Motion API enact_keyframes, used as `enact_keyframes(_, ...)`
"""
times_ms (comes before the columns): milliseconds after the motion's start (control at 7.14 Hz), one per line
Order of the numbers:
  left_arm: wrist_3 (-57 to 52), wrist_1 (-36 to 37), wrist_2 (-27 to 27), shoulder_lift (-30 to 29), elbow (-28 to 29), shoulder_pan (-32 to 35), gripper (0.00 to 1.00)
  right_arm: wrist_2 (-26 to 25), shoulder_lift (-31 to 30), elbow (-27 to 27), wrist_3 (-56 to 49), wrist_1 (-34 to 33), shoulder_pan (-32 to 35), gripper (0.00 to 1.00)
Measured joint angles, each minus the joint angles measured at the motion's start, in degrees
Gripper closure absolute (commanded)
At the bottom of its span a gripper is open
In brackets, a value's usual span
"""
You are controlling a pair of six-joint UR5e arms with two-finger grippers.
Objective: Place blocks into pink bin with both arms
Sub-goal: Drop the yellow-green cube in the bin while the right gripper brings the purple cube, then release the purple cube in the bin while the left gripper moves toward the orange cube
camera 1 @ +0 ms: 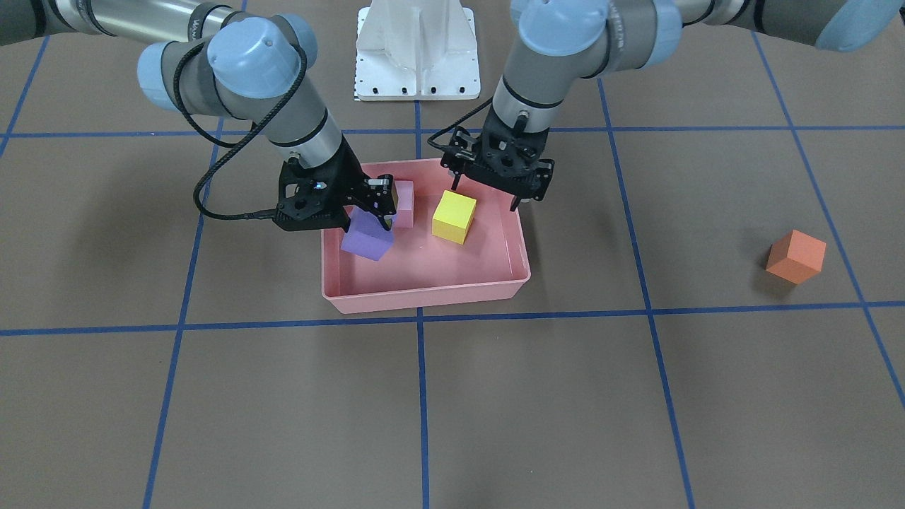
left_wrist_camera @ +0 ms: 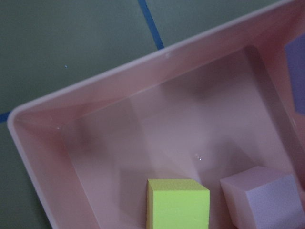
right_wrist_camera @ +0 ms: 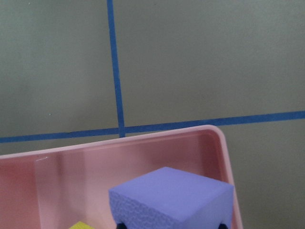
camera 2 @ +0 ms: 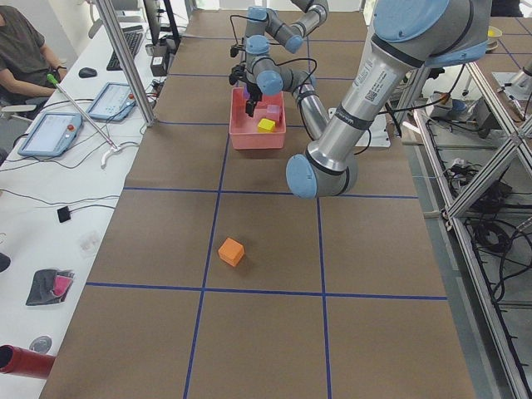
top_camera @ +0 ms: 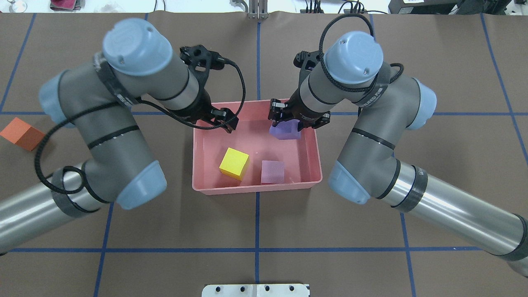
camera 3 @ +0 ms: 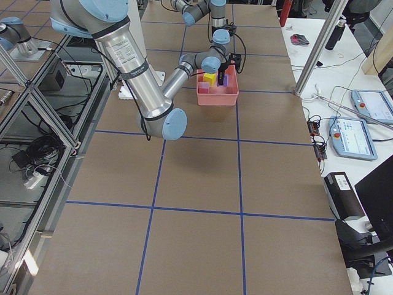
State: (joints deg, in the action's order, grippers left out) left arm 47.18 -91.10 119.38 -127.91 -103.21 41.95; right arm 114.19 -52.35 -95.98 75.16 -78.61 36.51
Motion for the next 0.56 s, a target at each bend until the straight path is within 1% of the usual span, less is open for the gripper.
enact_keyframes(140,-4.6,-0.1,4.1,3.5,-1.5,5.1,0.01,-1.3,0.0,0.3,0.2,0.1,-1.2,0.02)
enact_keyframes(280,-12.5,0.0,6.5,8.2,-2.7,10.0,0.01,-1.8,0.0,0.5,0.2,0.2,-1.8,0.02)
enact_keyframes(420,-21.9,-0.1,8.1,12.9,-2.4,15.4,0.01,-2.0,0.0,0.6,0.2,0.3,-2.1,0.01)
enact_keyframes(560,-33.1,-0.4,9.2,16.7,0.0,21.3,0.01,-2.1,0.0,0.5,0.2,0.3,-2.2,0.01)
